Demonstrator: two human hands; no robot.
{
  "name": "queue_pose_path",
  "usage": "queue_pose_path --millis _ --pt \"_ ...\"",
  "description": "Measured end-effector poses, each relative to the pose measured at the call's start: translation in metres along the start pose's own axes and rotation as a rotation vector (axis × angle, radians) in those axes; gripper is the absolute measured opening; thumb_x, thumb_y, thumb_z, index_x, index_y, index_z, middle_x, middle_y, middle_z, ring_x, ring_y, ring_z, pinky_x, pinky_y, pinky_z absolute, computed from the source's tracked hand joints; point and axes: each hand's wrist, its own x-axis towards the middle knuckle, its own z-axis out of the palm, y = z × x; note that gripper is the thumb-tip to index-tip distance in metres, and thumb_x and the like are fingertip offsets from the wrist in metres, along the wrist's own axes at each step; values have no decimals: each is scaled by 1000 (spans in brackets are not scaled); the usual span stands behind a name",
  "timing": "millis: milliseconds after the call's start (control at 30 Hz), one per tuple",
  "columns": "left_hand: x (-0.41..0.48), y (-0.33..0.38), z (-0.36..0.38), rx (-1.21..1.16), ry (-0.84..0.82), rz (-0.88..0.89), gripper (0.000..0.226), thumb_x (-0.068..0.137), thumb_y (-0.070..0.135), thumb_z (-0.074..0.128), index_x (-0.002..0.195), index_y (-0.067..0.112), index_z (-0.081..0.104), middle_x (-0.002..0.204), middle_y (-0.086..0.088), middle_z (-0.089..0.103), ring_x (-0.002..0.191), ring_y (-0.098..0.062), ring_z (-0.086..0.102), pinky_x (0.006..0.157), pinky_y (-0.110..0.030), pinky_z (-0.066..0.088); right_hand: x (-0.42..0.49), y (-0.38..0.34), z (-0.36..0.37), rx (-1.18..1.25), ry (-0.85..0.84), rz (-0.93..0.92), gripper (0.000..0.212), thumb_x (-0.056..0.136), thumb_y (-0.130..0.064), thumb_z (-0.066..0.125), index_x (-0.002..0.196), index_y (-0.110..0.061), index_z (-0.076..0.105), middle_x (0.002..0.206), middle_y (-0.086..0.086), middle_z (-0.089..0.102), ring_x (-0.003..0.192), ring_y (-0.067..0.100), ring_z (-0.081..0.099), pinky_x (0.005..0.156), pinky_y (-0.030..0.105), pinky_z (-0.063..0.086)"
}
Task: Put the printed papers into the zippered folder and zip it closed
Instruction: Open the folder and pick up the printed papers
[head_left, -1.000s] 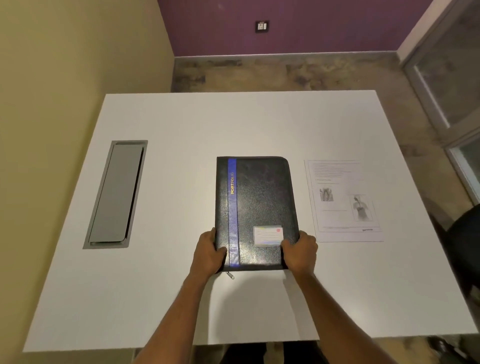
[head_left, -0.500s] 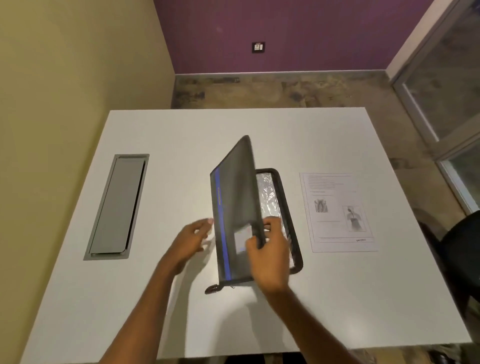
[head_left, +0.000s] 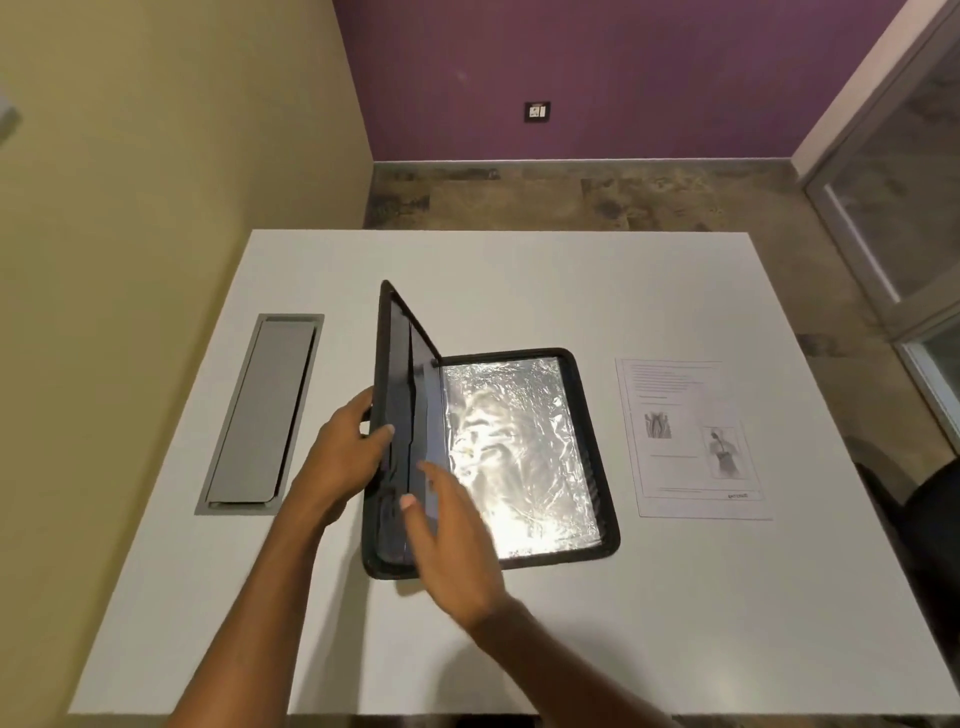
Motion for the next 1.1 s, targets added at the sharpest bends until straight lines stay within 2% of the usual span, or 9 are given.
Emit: queue_pose_path --millis 133,267,367,500,600,700,833,933,1100 --pt "6 -19 -15 37 70 -77 48 107 19 56 153 31 46 147 -1 56 118 -28 59 100 -55 54 18 72 -40 -273 78 175 60 104 -35 52 158 -21 32 165 -1 34 152 16 33 124 36 31" --pt "16 -43 -32 104 181 -133 49 105 17 60 151 28 49 145 -7 60 127 -41 61 99 -58 55 20 136 -73 -673 -6 322 71 104 -41 49 163 -20 17 171 12 16 156 28 22 124 38 28" --pt "25 -63 -42 177 272 -122 48 102 12 66 148 21 55 137 -11 66 119 -40 66 101 -55 54 12 161 -84 -872 -72 336 72 103 -46 46 163 -24 13 172 12 9 156 30 21 121 41 33" --pt "38 -85 -48 227 412 -134 46 95 3 73 139 14 64 118 -17 74 87 -30 69 91 -50 59 7 169 -86 -951 -135 343 70 104 -44 46 163 -25 14 173 7 2 155 28 19 117 42 36" --pt "43 -102 -46 350 450 -151 47 94 0 72 140 11 62 122 -20 65 96 -40 70 98 -54 56 8 169 -87 -967 -159 339 71 104 -43 45 163 -26 12 173 6 1 155 27 19 115 40 39" --pt "45 -122 -40 479 426 -152 47 94 0 65 139 11 60 126 -21 53 104 -44 62 100 -55 52 9 169 -87 -979 -148 328 71 104 -43 45 164 -27 11 173 6 3 154 26 22 111 36 42" --pt "48 -144 -32 585 327 -200 35 98 15 66 132 4 63 125 -23 60 108 -46 63 95 -58 56 6 171 -86 -1006 -122 291 71 104 -40 46 164 -24 12 172 11 9 152 28 28 105 35 46" --pt "50 -159 -23 661 185 -250 55 97 31 70 142 2 57 140 -25 58 124 -47 59 104 -58 52 4 173 -85 -1038 -108 273 71 103 -38 49 164 -21 16 171 14 14 151 29 31 102 37 49" --pt "48 -176 -10 796 47 -297 86 96 49 67 162 9 29 168 -23 24 153 -43 29 123 -57 29 5 173 -82 -1025 -97 285 73 102 -40 52 163 -23 15 171 12 13 151 28 30 103 38 48"
